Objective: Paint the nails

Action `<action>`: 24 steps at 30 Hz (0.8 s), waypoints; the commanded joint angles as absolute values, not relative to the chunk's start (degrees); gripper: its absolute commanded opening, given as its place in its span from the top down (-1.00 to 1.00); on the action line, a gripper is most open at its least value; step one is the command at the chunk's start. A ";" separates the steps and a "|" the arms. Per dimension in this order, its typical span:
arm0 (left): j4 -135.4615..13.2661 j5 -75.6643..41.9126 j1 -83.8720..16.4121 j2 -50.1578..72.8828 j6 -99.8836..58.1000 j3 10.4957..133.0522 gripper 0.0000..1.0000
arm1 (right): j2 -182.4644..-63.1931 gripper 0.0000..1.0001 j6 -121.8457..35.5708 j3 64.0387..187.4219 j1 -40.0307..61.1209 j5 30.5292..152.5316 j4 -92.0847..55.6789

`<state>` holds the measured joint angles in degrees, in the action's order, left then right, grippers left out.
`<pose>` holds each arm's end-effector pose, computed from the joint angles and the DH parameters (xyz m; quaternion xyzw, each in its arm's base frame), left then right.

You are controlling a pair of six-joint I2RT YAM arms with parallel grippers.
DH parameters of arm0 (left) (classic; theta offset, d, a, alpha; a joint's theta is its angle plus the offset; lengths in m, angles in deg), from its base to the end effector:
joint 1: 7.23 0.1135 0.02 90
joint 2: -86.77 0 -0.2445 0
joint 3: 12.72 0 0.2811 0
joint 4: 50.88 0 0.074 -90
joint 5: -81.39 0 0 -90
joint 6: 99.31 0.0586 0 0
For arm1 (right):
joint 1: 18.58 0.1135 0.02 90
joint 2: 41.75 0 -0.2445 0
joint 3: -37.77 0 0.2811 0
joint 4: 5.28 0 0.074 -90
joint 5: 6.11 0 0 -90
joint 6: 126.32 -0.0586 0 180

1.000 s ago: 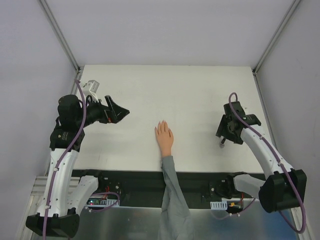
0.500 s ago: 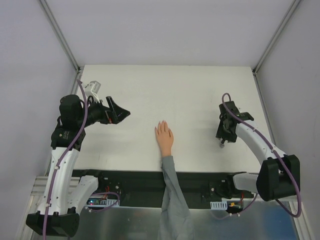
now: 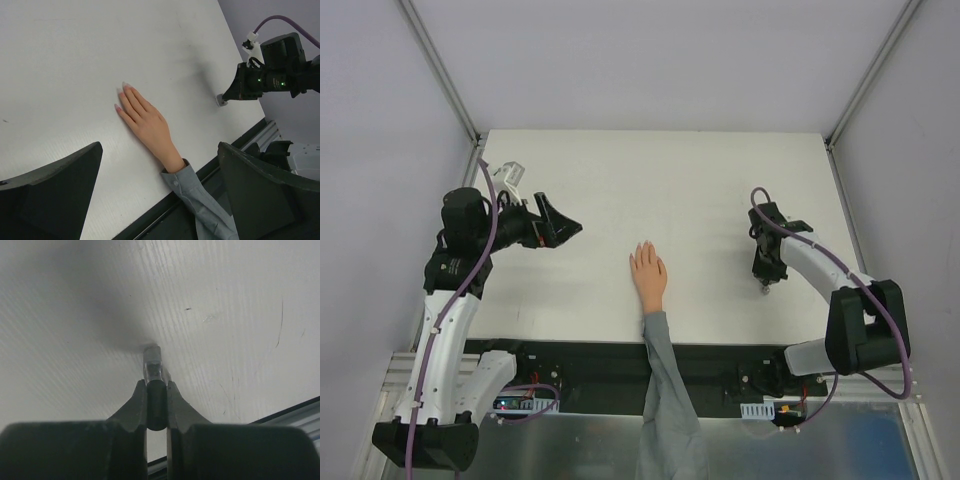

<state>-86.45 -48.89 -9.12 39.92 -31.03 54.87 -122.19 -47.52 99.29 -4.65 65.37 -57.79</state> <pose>0.2290 -0.0455 0.3610 0.0788 0.7690 -0.3842 0.5047 0.2826 0.0509 0.1406 0.0028 0.9744 -0.1204 0.1900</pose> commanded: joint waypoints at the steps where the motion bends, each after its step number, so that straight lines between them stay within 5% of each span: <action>1: -85.09 -51.94 -9.69 39.40 -31.55 53.57 -0.99 | -123.14 0.99 -44.34 102.29 -1.10 59.90 -58.82; 6: -81.24 -55.81 -14.16 37.03 -31.28 51.55 -0.91 | -118.75 0.99 -36.68 107.75 13.64 62.86 -61.55; 17: -61.64 -64.51 -33.93 34.47 -27.34 42.50 -0.75 | -103.28 0.99 -25.96 113.46 18.84 115.31 -62.78; 24: -57.05 -69.35 -41.06 39.39 -19.25 40.56 -0.60 | -102.48 0.99 -28.14 121.90 26.15 118.42 -65.51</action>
